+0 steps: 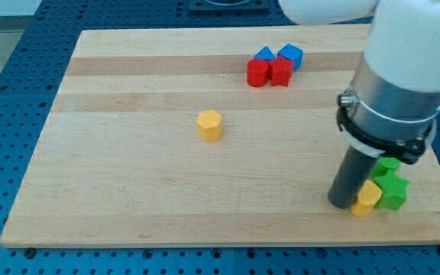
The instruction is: Move yellow hexagon towards yellow heart
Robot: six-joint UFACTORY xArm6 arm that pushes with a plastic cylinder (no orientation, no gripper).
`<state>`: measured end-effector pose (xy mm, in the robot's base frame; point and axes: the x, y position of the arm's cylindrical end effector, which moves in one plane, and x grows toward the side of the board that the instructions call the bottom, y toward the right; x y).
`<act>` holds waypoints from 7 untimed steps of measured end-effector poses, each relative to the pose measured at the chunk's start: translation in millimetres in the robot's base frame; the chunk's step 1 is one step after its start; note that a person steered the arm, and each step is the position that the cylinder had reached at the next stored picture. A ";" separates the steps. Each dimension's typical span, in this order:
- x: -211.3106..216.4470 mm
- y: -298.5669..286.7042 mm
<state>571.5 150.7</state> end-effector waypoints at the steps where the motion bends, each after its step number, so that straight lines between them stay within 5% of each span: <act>1: 0.0 4.9; 4: 0.0 2.6; 7: -44.8 -146.9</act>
<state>526.7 3.7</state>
